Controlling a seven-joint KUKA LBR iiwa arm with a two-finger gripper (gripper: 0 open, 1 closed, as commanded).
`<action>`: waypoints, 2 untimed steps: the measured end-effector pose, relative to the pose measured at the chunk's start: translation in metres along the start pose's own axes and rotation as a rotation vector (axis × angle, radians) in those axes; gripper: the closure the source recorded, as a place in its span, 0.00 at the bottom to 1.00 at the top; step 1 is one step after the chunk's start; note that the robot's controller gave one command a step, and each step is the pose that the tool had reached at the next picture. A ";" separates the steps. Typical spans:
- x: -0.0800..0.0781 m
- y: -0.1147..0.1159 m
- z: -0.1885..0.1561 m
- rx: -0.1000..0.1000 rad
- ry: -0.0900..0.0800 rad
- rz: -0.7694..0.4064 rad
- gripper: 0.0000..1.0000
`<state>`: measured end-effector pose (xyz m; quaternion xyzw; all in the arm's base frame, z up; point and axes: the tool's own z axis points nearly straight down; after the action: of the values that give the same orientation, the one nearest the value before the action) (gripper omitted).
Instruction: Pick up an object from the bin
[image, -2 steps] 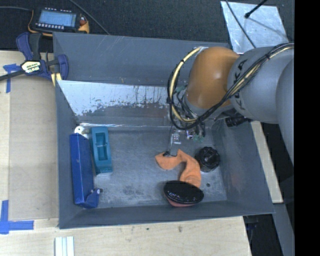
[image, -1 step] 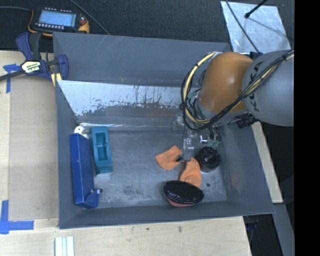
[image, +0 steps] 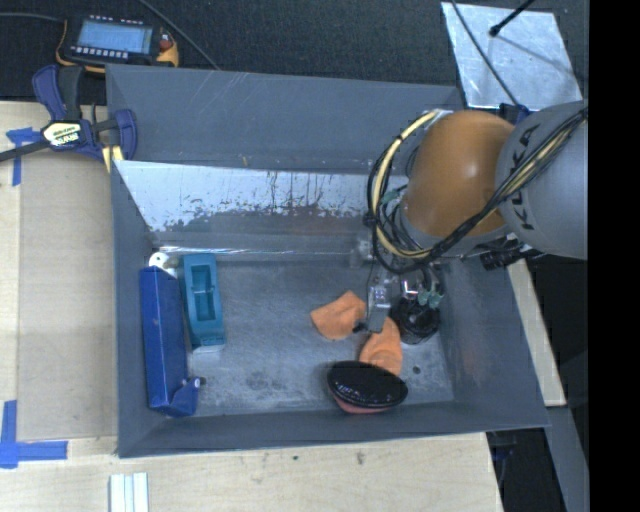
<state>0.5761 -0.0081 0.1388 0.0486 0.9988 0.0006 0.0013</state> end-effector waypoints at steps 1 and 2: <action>-0.010 0.002 0.045 0.001 -0.006 -0.140 0.00; -0.003 -0.001 0.067 0.000 -0.002 0.030 1.00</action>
Offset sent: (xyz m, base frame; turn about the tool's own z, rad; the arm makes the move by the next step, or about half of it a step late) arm 0.0011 -0.0012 -0.0688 0.0297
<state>0.5789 -0.0095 0.0715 0.0635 0.9980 0.0004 0.0021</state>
